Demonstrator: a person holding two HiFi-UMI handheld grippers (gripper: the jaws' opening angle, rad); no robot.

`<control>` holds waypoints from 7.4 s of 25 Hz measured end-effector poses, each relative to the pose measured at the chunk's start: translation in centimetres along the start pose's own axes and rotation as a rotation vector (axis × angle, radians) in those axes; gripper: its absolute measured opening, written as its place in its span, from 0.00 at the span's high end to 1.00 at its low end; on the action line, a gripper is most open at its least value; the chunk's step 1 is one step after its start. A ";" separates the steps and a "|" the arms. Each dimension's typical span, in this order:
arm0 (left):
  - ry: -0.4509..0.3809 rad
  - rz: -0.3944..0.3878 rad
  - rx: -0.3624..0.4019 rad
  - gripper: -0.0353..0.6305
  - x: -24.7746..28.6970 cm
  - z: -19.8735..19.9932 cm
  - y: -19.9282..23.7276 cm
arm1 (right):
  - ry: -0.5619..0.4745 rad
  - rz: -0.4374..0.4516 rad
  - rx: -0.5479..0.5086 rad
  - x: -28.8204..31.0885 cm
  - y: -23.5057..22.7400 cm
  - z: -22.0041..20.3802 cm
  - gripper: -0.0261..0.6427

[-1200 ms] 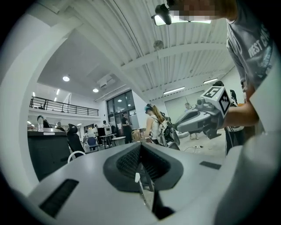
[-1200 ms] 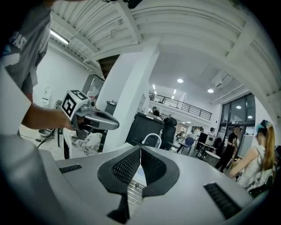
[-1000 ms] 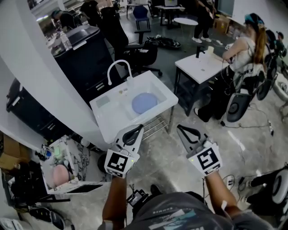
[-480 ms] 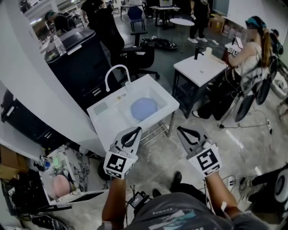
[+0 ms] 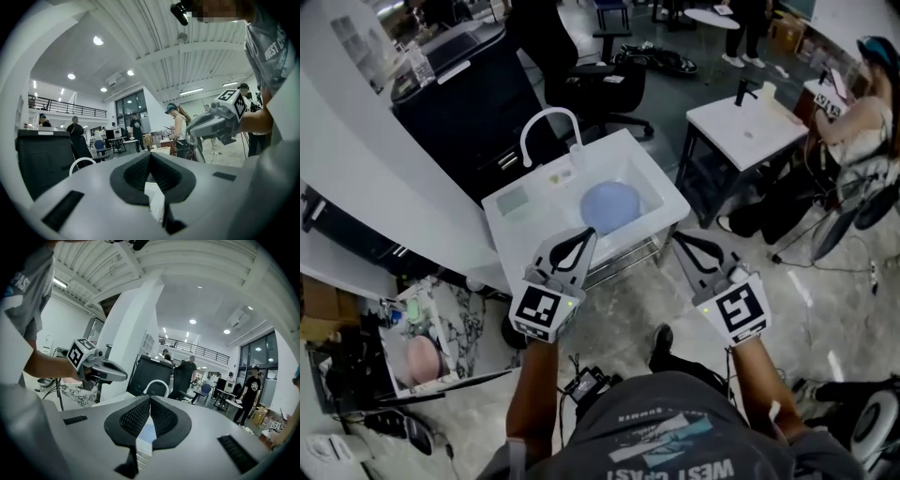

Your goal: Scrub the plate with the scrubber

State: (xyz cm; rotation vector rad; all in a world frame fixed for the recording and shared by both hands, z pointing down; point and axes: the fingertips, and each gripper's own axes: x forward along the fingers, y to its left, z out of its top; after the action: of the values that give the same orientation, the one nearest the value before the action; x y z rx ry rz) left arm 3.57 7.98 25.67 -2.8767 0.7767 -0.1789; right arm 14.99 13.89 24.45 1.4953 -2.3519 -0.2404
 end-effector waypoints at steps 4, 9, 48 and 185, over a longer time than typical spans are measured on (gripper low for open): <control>0.006 0.041 -0.003 0.94 3.4 -0.5 2.0 | 0.001 0.061 -0.007 2.9 -2.8 -1.1 0.92; 0.038 0.094 -0.012 0.94 6.6 -1.3 4.2 | -0.002 0.115 -0.014 5.7 -6.2 -2.1 0.92; 0.313 0.112 -0.266 0.94 18.8 -23.4 23.7 | 0.174 0.099 0.087 25.4 -13.0 -9.9 0.92; 0.066 1.028 -1.220 0.91 -22.3 -38.1 23.9 | 0.170 0.867 -0.703 64.0 24.3 -23.0 0.69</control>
State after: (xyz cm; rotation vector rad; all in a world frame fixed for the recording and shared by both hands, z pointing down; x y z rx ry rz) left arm -33.16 -5.60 57.04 -2.7049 3.0125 0.4928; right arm -21.68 -32.40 66.02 0.1364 -2.1894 -0.5884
